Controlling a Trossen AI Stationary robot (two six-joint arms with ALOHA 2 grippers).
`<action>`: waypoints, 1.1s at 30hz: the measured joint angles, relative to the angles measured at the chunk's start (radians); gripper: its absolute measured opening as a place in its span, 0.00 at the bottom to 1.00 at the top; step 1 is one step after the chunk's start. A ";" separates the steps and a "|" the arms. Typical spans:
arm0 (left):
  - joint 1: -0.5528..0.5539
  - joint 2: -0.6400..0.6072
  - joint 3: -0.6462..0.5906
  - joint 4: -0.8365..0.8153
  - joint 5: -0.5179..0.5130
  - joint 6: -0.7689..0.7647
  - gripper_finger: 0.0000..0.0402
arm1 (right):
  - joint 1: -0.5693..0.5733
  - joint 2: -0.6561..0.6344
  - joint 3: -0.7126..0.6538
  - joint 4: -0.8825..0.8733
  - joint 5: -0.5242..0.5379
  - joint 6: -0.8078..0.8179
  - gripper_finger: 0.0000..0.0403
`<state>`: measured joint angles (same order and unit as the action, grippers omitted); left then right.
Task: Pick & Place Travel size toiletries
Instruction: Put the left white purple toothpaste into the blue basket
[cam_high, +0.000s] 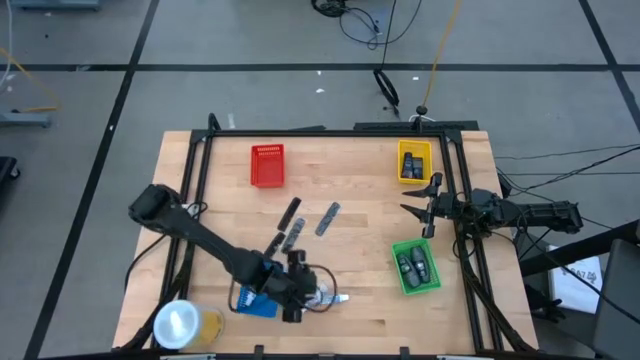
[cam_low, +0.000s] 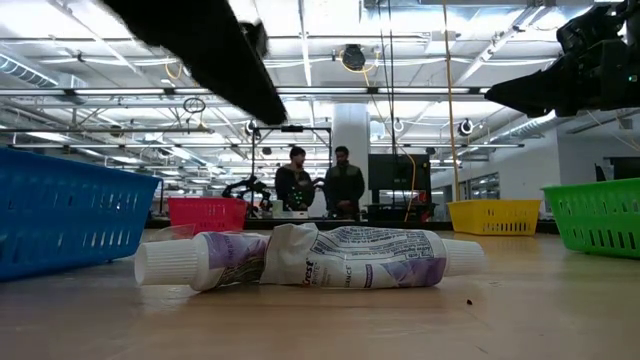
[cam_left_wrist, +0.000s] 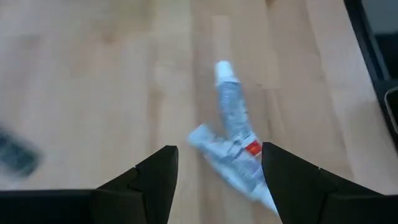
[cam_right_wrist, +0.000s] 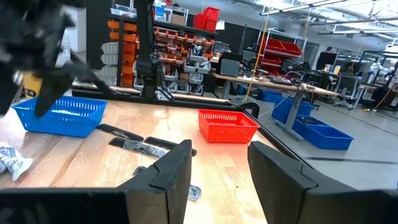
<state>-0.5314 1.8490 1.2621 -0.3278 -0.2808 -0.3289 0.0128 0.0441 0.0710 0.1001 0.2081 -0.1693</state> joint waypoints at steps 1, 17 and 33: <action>-0.001 0.029 0.000 0.031 0.025 0.024 0.57 | 0.000 0.000 0.000 0.000 0.000 0.000 0.38; 0.059 0.097 -0.002 0.064 0.174 0.035 0.57 | 0.000 0.000 0.000 -0.001 0.000 0.000 0.38; 0.032 0.144 0.000 0.018 0.208 -0.175 0.57 | 0.000 0.000 0.000 0.000 0.000 0.000 0.38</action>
<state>-0.4991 1.9932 1.2617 -0.3095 -0.0728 -0.5041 0.0128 0.0441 0.0708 0.1001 0.2081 -0.1696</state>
